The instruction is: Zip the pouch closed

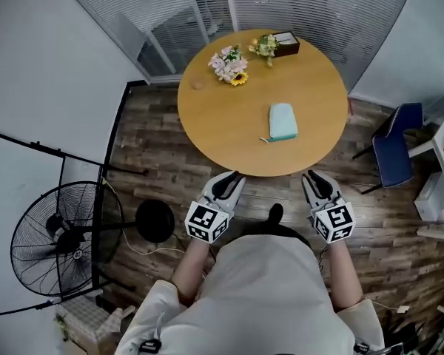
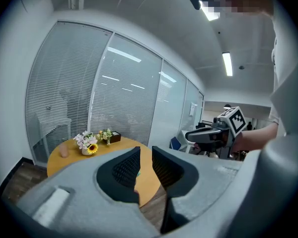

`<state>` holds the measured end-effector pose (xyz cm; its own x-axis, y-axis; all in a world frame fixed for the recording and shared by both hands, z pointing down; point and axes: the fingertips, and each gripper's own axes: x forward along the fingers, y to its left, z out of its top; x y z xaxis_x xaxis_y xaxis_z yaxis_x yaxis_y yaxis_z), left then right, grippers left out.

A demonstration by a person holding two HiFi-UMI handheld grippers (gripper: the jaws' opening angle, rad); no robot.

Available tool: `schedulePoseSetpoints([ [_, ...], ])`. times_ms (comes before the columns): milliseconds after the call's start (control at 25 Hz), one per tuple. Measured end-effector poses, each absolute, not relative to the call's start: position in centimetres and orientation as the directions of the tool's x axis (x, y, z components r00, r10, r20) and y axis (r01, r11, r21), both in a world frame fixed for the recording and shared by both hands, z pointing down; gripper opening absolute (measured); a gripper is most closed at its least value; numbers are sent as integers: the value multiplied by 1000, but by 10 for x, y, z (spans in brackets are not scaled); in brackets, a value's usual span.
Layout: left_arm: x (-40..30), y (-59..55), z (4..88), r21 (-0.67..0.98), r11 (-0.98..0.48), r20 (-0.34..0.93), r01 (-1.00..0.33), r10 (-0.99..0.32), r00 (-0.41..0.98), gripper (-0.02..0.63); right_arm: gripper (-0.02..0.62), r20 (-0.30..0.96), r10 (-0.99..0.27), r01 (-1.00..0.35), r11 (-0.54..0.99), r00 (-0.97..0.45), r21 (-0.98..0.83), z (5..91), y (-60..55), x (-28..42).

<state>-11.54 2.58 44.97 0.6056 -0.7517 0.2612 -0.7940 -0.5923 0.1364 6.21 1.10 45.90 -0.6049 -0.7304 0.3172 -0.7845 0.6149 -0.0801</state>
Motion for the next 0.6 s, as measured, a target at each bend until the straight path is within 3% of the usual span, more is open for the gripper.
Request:
schedulePoseSetpoints([
  [600, -90, -48, 462, 156, -503, 294, -850, -798, 526, 80, 64, 366, -655, -714, 699, -661, -37, 483, -74, 87],
])
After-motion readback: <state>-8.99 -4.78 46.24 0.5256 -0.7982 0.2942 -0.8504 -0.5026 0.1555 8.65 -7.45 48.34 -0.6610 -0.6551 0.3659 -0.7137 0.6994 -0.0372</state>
